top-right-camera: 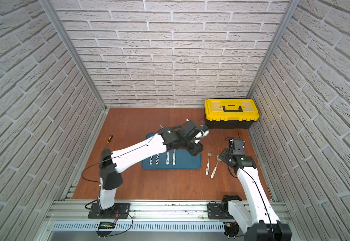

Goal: Set the spoon and fork side by side
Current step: Pick up the fork at the center of the board.

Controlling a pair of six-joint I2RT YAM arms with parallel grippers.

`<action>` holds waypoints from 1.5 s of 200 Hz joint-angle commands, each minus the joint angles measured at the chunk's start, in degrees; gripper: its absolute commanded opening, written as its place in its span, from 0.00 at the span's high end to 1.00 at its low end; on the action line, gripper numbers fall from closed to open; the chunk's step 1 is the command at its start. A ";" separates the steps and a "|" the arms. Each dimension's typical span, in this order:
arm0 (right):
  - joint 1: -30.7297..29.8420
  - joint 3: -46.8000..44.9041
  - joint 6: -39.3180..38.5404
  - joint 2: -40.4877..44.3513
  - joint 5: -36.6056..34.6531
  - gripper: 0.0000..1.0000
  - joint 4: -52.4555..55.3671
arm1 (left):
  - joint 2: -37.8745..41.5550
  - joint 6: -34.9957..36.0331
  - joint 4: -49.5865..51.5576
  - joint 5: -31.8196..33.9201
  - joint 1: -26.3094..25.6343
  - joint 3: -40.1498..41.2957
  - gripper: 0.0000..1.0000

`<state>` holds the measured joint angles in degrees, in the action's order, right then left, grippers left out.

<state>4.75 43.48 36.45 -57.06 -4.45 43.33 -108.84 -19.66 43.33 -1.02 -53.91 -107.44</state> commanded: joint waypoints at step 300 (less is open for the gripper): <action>-17.94 3.67 -6.60 -33.56 5.81 0.69 3.90 | 31.94 -4.68 -15.49 1.64 14.64 44.69 0.47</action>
<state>-12.91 48.84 29.17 -90.08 1.41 48.12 -76.36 -23.75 30.44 1.74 -39.62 -63.20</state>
